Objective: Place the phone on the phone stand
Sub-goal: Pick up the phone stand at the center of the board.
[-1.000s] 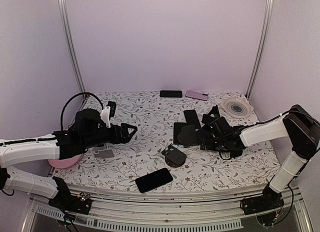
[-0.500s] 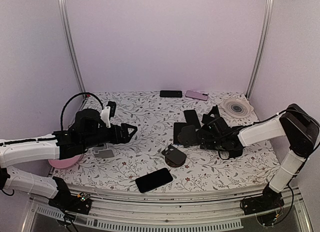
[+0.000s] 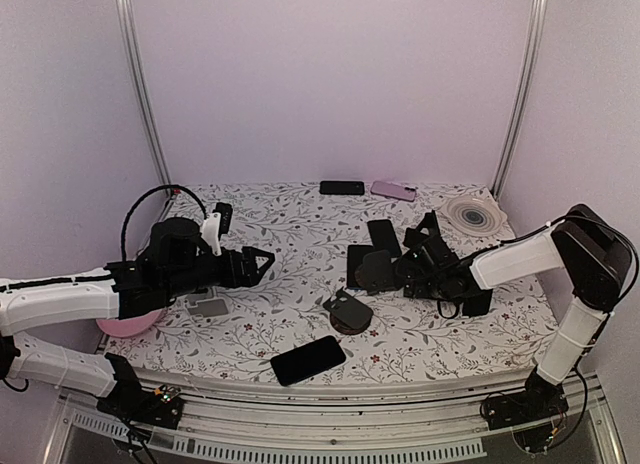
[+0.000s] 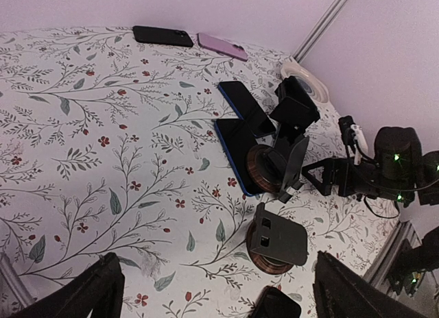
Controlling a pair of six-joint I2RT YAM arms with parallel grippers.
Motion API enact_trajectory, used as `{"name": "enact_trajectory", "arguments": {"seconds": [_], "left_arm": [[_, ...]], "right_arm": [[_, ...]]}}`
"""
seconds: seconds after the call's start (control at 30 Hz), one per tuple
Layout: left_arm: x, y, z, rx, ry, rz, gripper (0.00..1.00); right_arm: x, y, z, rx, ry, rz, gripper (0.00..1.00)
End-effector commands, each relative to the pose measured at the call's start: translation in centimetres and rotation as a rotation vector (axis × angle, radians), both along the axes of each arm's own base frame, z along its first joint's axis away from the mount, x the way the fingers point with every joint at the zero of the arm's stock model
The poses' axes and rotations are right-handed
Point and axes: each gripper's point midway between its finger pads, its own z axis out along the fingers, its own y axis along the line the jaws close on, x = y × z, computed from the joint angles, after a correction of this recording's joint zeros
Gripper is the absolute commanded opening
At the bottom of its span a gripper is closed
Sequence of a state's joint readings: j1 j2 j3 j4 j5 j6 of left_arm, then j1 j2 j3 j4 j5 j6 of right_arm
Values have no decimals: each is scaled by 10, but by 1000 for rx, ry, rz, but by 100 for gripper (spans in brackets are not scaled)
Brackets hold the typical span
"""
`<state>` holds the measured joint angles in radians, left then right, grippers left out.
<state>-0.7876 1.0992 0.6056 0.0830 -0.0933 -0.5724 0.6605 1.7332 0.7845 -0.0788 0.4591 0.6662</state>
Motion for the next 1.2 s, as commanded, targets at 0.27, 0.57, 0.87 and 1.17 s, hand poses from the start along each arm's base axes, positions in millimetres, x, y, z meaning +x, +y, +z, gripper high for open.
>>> {"name": "enact_trajectory", "arguments": {"seconds": [0.27,0.57,0.87,1.17], "left_arm": [[-4,-3,1,9,-4,-16,97],[-4,-3,1,10,-5,-17,97],[-3,-4,3,11,-6,-18,97],[-2,-6,3,12,-3,-23,97]], "right_arm": [[-21,-27,-26,-123,111,-43,99],[-21,-3,-27,-20,115,51,99],[-24,21,-32,-11,129,111,99],[-17,33,-4,41,79,132,99]]}}
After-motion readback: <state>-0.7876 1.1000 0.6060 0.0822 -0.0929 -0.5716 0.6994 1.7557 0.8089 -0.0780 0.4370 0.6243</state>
